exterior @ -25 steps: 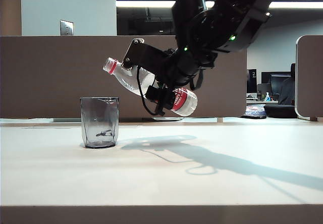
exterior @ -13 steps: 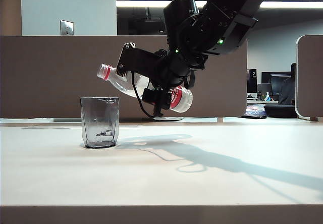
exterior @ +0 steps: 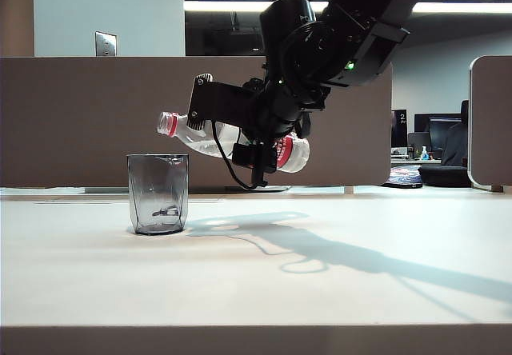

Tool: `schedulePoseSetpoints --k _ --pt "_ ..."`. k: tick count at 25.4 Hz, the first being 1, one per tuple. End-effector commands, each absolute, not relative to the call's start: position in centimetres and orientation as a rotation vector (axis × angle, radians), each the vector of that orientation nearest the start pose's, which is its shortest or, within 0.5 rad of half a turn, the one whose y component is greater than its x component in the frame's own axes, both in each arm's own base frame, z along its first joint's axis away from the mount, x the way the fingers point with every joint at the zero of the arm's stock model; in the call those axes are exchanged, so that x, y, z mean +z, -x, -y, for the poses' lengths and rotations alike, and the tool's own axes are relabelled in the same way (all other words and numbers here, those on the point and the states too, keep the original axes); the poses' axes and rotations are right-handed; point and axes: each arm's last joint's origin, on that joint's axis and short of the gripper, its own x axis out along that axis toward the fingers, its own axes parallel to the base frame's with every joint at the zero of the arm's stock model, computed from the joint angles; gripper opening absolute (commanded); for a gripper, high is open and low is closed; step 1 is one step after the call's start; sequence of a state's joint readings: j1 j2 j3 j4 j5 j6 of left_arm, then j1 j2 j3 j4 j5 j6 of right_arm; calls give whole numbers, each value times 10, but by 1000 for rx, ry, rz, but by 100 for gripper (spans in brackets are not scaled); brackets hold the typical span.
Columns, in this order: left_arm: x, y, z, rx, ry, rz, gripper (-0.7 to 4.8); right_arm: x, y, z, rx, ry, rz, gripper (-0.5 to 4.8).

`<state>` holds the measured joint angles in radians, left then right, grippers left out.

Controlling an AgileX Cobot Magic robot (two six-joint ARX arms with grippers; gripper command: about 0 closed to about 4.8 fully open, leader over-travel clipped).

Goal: Pick up the mineral water bottle on the table and pour water into the mug until it's half full.

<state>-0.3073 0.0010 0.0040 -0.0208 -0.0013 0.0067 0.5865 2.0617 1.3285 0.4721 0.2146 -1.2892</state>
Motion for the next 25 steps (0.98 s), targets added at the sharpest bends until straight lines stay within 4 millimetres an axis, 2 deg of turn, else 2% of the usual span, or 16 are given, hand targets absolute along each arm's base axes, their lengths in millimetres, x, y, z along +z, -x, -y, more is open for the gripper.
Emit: schedulePoseSetpoints --k 1,25 --pt "164 -93 29 -308 -8 -7 -5 207 -387 -249 392 1377 73 293" --pt "164 -93 29 -308 -8 -7 -5 207 -388 -248 355 1522 84 295"
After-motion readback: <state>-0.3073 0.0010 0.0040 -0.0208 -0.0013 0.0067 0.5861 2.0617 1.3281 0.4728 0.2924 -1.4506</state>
